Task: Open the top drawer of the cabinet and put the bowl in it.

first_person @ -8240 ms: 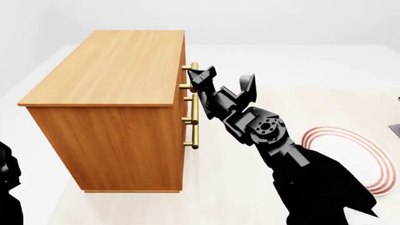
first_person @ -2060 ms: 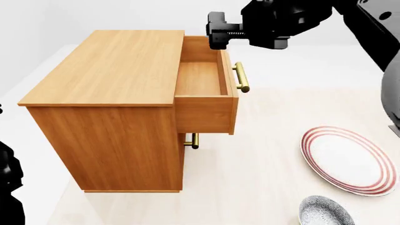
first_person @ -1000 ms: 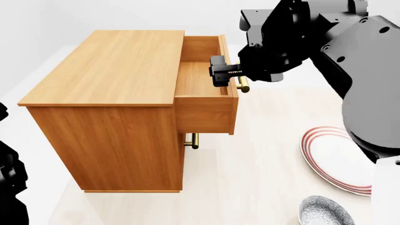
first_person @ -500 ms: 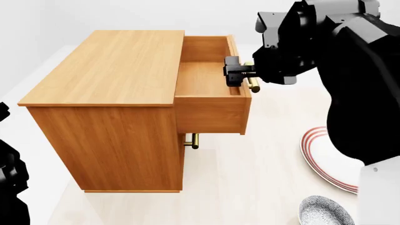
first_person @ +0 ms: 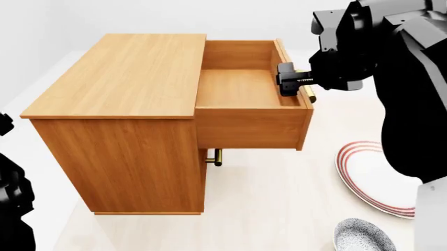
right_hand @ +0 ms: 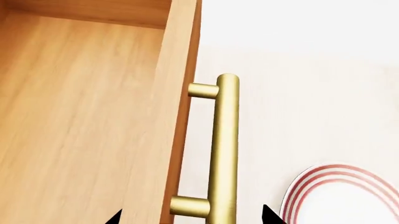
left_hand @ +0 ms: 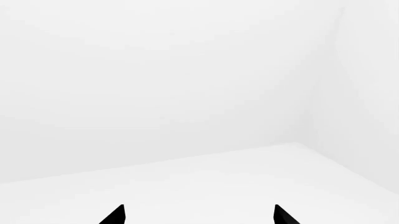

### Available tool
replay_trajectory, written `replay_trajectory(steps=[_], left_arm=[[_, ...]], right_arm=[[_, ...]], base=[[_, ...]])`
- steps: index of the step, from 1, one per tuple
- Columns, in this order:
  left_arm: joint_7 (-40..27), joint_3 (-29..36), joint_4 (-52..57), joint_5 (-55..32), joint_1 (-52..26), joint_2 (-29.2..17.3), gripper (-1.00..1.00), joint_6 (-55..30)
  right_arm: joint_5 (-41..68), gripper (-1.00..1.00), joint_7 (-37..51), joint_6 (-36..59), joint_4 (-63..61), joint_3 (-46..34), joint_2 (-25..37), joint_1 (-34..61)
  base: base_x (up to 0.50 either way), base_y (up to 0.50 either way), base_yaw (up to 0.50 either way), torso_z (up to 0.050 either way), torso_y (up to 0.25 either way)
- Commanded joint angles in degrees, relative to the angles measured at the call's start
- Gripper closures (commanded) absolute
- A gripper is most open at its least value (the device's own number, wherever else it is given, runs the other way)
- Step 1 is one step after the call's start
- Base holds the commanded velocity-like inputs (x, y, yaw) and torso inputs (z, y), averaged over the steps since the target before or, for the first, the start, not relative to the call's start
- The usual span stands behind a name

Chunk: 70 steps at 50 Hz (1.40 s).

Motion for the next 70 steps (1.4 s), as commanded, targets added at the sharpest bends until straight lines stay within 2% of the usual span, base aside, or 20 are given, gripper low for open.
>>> replay_trajectory(steps=[1,27,31,34,37,45,48,52,53,54,57,59,63,70], left_arm=[[-0.1,0.2,0.0,0.1,-0.1,0.2,-1.00,0.0],[0.0,0.5,0.0,0.0,0.0,0.6,-1.00,0.2],[-0.1,0.6,0.0,0.0,0.0,0.6,-1.00,0.2],[-0.1,0.6,0.0,0.0,0.0,0.6,-1.00,0.2],[-0.1,0.6,0.0,0.0,0.1,0.6,-1.00,0.2],[-0.1,0.6,0.0,-0.1,0.1,0.5,-1.00,0.2],[-0.2,0.6,0.0,0.0,0.1,0.4,-1.00,0.2],[-0.3,0.7,0.0,0.0,0.0,0.4,-1.00,0.3],[-0.3,0.7,0.0,0.0,0.0,0.4,-1.00,0.3],[-0.3,0.7,0.0,0.0,0.0,0.4,-1.00,0.3],[-0.2,0.6,0.0,-0.1,0.2,0.2,-1.00,0.4],[-0.2,0.6,0.0,-0.1,0.2,0.1,-1.00,0.4],[-0.3,0.5,0.0,-0.1,0.2,0.0,-1.00,0.5],[-0.3,0.4,0.0,-0.1,0.3,0.1,-1.00,0.7]], right_arm=[[-3.1,-1.00,0.8,-0.2,0.4,-3.1,2.0,0.2],[-9.7,-1.00,5.4,-0.4,0.4,-3.2,3.8,-0.1],[-2.8,-1.00,1.8,-3.1,0.4,-0.8,4.5,2.4],[5.3,-1.00,-3.4,-4.1,0.3,4.4,6.1,6.0],[9.4,-1.00,-4.9,-5.6,0.3,7.3,7.6,8.4],[9.6,-1.00,-6.7,-7.2,-0.1,9.0,9.2,11.7],[8.2,-1.00,-7.6,-10.8,-4.9,9.2,10.0,15.0],[6.1,-1.00,-7.1,-21.2,-19.2,9.7,12.2,22.9],[3.9,-1.00,-6.7,-22.7,-21.2,11.3,12.9,24.1],[-1.4,-1.00,-4.8,-22.5,-21.2,17.7,14.7,24.1],[-27.2,-1.00,12.0,-20.5,-34.7,43.5,28.9,24.1],[-32.5,-1.00,15.7,-18.9,-39.2,60.3,33.1,24.1],[-38.1,-1.00,21.4,-14.4,-46.5,70.0,41.0,24.0],[-44.8,-1.00,27.8,-4.3,-56.3,81.2,51.0,23.8]], base=[[0.00,0.00,0.00,0.000,0.000],[0.00,0.00,0.00,0.000,0.000],[0.00,0.00,0.00,0.000,0.000],[0.00,0.00,0.00,0.000,0.000],[0.00,0.00,0.00,0.000,0.000],[0.00,0.00,0.00,0.000,0.000],[0.00,0.00,0.00,0.000,0.000],[0.00,0.00,0.00,0.000,0.000],[0.00,0.00,0.00,0.000,0.000],[0.00,0.00,0.00,0.000,0.000],[0.00,0.00,0.00,0.000,0.000],[0.00,0.00,0.00,0.000,0.000],[0.00,0.00,0.00,0.000,0.000],[0.00,0.00,0.00,0.000,0.000]])
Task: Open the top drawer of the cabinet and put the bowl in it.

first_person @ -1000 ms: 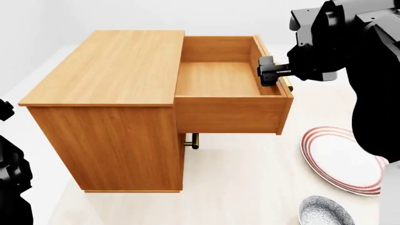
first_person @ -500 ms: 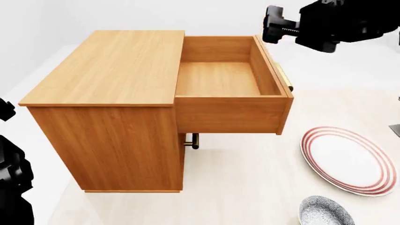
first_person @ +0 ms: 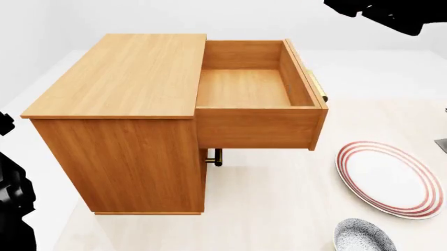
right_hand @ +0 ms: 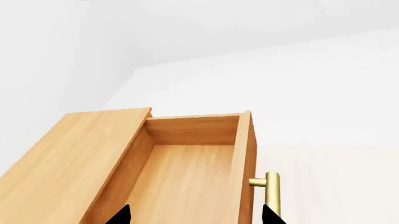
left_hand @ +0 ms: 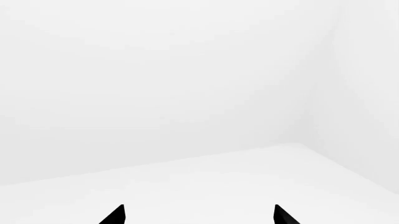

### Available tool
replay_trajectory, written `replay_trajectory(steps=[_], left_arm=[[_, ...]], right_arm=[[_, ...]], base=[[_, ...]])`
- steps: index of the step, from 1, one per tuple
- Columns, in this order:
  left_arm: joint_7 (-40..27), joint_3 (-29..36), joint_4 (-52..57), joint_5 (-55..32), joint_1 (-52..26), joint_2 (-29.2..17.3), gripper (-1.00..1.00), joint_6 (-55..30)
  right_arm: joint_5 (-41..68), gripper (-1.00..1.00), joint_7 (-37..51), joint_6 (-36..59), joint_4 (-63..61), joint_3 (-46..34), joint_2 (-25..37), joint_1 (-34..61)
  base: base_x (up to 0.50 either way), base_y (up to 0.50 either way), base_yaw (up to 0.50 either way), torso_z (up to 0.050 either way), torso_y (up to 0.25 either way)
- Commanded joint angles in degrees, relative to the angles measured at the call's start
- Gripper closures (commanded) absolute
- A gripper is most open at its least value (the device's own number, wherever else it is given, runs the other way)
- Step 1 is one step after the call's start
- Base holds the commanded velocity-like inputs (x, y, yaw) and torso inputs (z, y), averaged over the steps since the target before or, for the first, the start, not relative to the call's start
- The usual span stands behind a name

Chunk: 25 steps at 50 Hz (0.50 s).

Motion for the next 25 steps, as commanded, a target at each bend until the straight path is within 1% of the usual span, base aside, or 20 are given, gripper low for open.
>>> replay_trajectory(steps=[1,6,12,19,25], left_arm=[[0.0,-0.1,0.0,0.0,0.2,0.0,-1.00,0.2],[0.0,-0.1,0.0,0.0,0.1,0.1,-1.00,0.3],[0.1,-0.1,0.0,0.0,0.2,0.2,-1.00,0.3],[0.1,-0.2,0.0,0.0,0.3,0.2,-1.00,0.3],[0.1,-0.2,0.0,0.0,0.5,0.3,-1.00,0.4]], right_arm=[[-17.5,-1.00,13.3,9.8,-19.2,27.1,17.9,1.9],[-17.2,-1.00,17.0,16.6,-22.1,30.2,22.4,1.4],[-20.4,-1.00,19.6,22.8,-25.0,29.8,26.1,-0.1],[-21.7,-1.00,22.0,23.2,-27.2,27.9,29.7,-4.5],[-22.0,-1.00,22.5,19.9,-31.0,26.3,32.6,-9.8]], base=[[0.00,0.00,0.00,0.000,0.000],[0.00,0.00,0.00,0.000,0.000],[0.00,0.00,0.00,0.000,0.000],[0.00,0.00,0.00,0.000,0.000],[0.00,0.00,0.00,0.000,0.000]])
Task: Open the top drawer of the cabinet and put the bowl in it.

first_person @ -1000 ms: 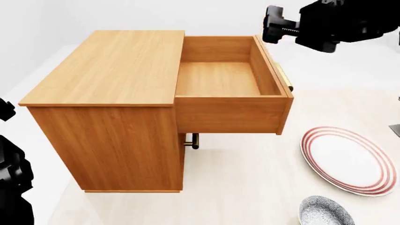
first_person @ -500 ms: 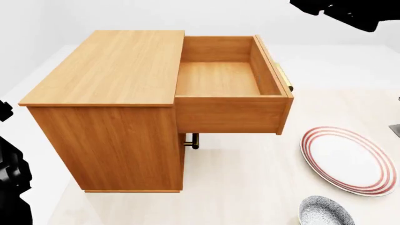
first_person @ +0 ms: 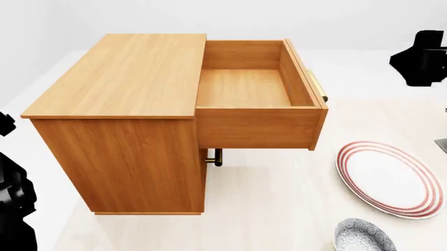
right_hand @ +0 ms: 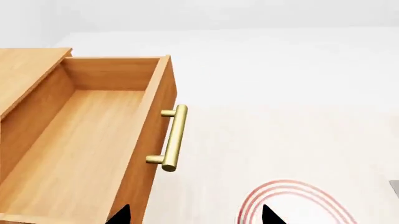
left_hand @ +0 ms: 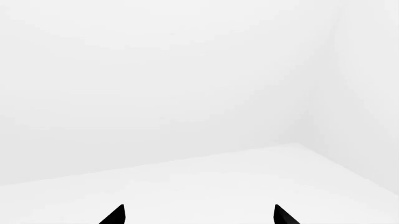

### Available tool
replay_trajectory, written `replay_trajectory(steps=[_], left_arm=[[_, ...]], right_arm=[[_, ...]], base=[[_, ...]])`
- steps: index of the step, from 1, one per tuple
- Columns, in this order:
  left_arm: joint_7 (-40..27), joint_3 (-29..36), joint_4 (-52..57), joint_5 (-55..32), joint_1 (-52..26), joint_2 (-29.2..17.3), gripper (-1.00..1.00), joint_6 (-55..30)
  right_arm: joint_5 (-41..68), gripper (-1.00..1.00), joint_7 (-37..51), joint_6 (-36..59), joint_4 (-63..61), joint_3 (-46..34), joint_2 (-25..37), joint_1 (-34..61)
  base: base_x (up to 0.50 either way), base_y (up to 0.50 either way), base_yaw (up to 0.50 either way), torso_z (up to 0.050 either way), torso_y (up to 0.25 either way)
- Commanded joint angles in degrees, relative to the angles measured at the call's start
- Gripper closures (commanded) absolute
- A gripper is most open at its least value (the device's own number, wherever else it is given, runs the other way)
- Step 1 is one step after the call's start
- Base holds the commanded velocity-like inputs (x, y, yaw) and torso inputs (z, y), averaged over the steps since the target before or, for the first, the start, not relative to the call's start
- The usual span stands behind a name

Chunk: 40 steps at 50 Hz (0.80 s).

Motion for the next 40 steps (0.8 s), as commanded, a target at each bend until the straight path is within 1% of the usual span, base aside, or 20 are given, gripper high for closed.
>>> replay_trajectory(steps=[1,6,16,33,40], left_arm=[[0.0,0.0,0.0,0.0,0.2,0.1,-1.00,0.1],[0.0,0.0,0.0,0.1,0.2,0.1,-1.00,0.1],[-0.1,0.1,0.0,0.1,0.3,0.2,-1.00,0.1],[0.0,0.0,0.0,0.0,0.7,0.3,-1.00,0.2],[-0.2,0.1,0.0,0.1,0.5,0.3,-1.00,0.1]], right_arm=[[-3.0,-1.00,3.4,-0.2,-6.8,0.2,6.9,-7.2],[-3.4,-1.00,2.8,-2.8,-8.8,-0.8,8.6,-10.6],[-5.3,-1.00,0.4,-4.0,-10.1,-2.9,11.2,-15.0],[-9.5,-1.00,-1.2,-10.6,-10.4,-7.8,11.5,-25.1],[-10.4,-1.00,-3.0,-9.1,-10.8,-8.8,12.0,-26.1]], base=[[0.00,0.00,0.00,0.000,0.000],[0.00,0.00,0.00,0.000,0.000],[0.00,0.00,0.00,0.000,0.000],[0.00,0.00,0.00,0.000,0.000],[0.00,0.00,0.00,0.000,0.000]])
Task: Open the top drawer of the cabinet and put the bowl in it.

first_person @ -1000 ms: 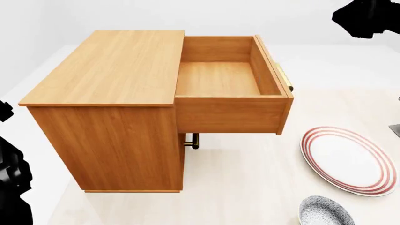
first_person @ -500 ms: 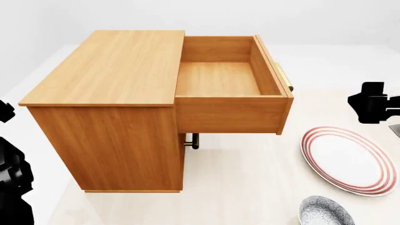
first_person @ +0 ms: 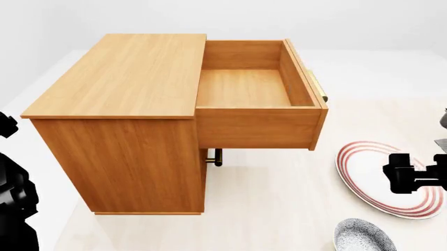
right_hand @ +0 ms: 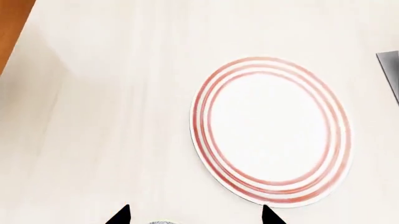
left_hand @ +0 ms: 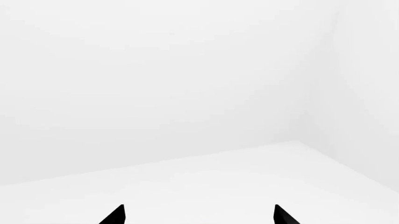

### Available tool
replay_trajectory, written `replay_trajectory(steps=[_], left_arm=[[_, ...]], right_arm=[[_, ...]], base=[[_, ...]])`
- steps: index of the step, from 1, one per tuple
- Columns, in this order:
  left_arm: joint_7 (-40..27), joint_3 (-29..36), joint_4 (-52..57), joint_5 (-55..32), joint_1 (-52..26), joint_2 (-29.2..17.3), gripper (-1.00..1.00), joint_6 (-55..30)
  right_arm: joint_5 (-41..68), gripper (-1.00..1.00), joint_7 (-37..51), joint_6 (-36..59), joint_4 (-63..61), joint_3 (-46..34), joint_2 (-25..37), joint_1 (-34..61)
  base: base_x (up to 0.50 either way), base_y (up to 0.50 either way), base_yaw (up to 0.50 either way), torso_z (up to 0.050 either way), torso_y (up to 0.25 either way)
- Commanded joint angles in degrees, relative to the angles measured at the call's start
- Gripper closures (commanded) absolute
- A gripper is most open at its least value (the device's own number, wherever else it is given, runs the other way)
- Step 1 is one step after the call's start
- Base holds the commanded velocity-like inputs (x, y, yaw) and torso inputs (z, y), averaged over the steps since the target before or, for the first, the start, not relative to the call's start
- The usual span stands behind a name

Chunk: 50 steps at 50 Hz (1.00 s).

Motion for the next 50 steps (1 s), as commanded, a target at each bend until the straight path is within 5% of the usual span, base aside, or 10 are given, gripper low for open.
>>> replay_trajectory(steps=[1,50], left_arm=[[-0.1,0.1,0.0,0.1,0.0,0.0,-1.00,0.0],[-0.2,0.2,0.0,0.0,0.1,0.1,-1.00,0.0]], right_arm=[[-1.7,-1.00,-2.3,0.0,-0.7,-1.9,0.9,-3.4],[-4.4,-1.00,-6.9,-10.7,5.9,-8.6,-4.6,-20.3]], base=[[0.00,0.00,0.00,0.000,0.000],[0.00,0.00,0.00,0.000,0.000]])
